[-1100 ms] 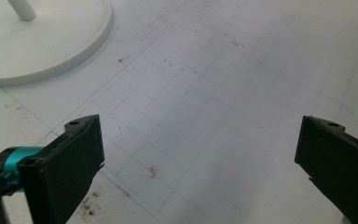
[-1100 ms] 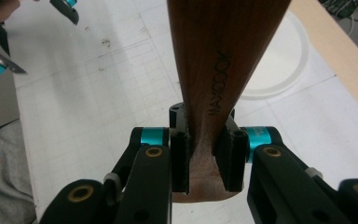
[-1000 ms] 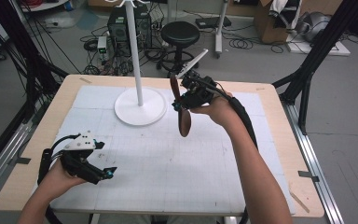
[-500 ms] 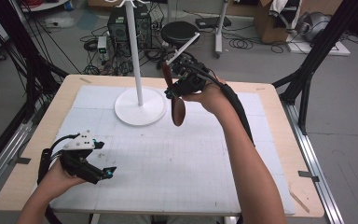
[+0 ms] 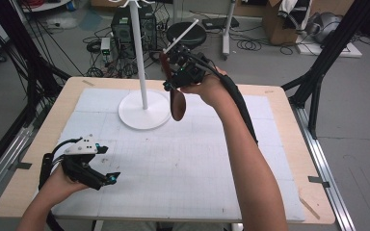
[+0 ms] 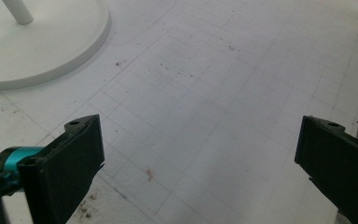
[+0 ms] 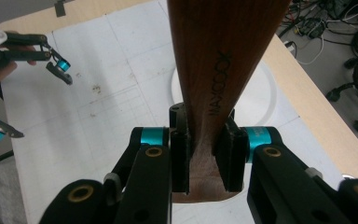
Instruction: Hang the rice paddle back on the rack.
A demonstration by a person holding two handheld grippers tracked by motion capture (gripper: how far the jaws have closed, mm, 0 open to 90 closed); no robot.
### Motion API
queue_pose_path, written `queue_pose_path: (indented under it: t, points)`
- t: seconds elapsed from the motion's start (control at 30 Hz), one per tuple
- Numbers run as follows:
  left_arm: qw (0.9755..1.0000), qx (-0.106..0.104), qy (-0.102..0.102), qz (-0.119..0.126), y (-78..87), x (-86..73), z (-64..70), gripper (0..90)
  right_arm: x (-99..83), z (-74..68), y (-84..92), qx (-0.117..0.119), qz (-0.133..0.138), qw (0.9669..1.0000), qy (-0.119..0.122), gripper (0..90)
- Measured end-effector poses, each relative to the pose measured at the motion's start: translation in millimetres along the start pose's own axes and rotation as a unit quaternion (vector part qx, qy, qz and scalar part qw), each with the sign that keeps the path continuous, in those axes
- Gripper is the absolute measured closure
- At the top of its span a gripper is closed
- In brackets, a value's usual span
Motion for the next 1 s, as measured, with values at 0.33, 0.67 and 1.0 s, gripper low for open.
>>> queue_pose_path:
  t: [0.33,0.67,1.0]
  points:
    - [1.0,-0.002,-0.002,-0.002,-0.8,1.2,2.1,1.8,15.3,6.1,6.3,-0.009,-0.001,0.9999,-0.008,78.2]
    - [1.0,-0.004,-0.005,0.0,-1.4,2.4,3.9,1.8,31.8,12.9,8.5,-0.017,0.004,0.9997,-0.019,78.3]
    - [0.9999,-0.008,-0.007,0.001,-1.5,2.7,4.0,1.8,49.0,21.3,11.3,-0.023,0.007,0.9993,-0.027,78.2]
Point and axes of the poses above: each handheld gripper's, and its own axes: y roughly backward along the jaws, x roughly out of its top, z roughly to its right, the point moved 1 cm from there along -y, roughly forward along the jaws, and after that the axes turned 2 degrees about y, right-handed, at the moved point
